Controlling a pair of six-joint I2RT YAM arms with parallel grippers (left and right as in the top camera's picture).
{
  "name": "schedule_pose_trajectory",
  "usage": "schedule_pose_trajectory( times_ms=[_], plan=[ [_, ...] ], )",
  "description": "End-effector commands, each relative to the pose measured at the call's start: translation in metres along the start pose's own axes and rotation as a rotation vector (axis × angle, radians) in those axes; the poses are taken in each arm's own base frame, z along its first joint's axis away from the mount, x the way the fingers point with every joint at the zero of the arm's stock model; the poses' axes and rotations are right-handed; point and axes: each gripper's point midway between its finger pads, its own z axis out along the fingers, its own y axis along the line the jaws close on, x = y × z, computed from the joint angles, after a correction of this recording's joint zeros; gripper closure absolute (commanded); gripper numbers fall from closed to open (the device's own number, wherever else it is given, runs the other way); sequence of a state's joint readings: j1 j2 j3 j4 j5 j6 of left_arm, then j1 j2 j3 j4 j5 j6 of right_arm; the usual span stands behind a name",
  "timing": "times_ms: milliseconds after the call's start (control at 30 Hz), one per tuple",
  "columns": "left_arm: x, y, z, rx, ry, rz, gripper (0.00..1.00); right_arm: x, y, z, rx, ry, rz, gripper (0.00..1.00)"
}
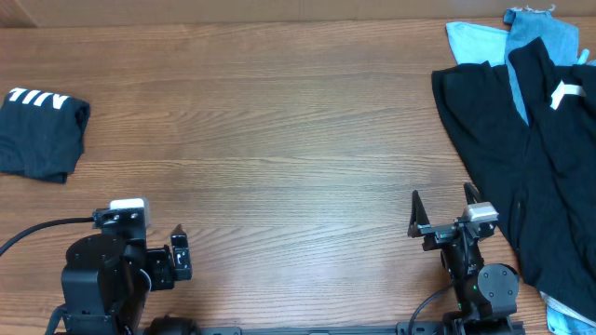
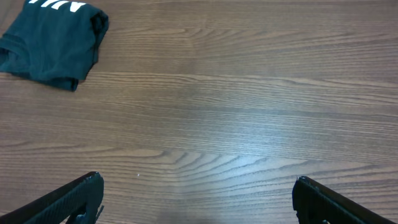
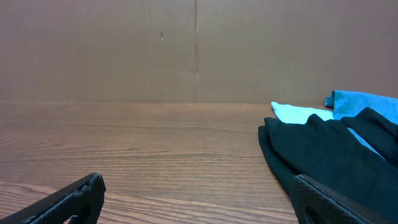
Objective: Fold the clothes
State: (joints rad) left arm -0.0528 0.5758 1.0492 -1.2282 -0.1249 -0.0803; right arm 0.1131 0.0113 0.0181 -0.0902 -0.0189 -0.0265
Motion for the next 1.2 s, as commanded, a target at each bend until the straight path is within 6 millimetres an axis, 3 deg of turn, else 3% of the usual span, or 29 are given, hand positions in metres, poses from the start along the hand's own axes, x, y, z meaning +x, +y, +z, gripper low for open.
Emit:
schedule_pose_trajectory(
  times_ms=[0, 133, 300, 433, 600, 700, 867, 967, 1167],
  plan=[
    [-0.001, 0.002, -0.001, -0.011, -0.006, -0.021, 0.0, 0.002, 0.001, 0.0, -0.005, -0.004, -0.004, 0.0],
    [0.001, 0.002, -0.001, -0.011, -0.002, -0.02, 0.0, 0.002, 0.001, 0.0, -0.005, -0.004, -0.004, 0.0],
    [0.018, 0.004, -0.005, -0.015, 0.013, -0.016, 0.0, 0.002, 0.001, 0.0, -0.005, -0.004, -0.004, 0.0],
    [0.036, 0.001, 0.021, 0.008, -0.139, -0.041, 0.0, 0.002, 0.001, 0.0, -0.005, -0.004, -0.004, 0.0],
    [0.035, -0.006, 0.07, 0.03, -0.358, -0.068, 0.0, 0.002, 0.001, 0.0, -0.005, -0.004, -0.004, 0.0],
    [0.027, -0.006, 0.087, 0.033, -0.495, -0.09, 0.0, 0.002, 0.001, 0.0, -0.005, -0.004, -0.004, 0.0],
    [0.001, -0.002, 0.098, 0.002, -0.719, -0.095, 0.0, 0.002, 0.001, 0.0, -0.005, -0.004, -0.004, 0.0],
    [0.017, -0.002, 0.121, -0.013, -0.689, -0.078, 0.0, 0.002, 0.001, 0.0, -0.005, -0.004, -0.004, 0.0],
    [0.017, -0.006, 0.121, 0.002, -0.687, -0.044, 0.0, 0.002, 0.001, 0.0, -0.005, -0.004, -0.004, 0.0]
  ],
)
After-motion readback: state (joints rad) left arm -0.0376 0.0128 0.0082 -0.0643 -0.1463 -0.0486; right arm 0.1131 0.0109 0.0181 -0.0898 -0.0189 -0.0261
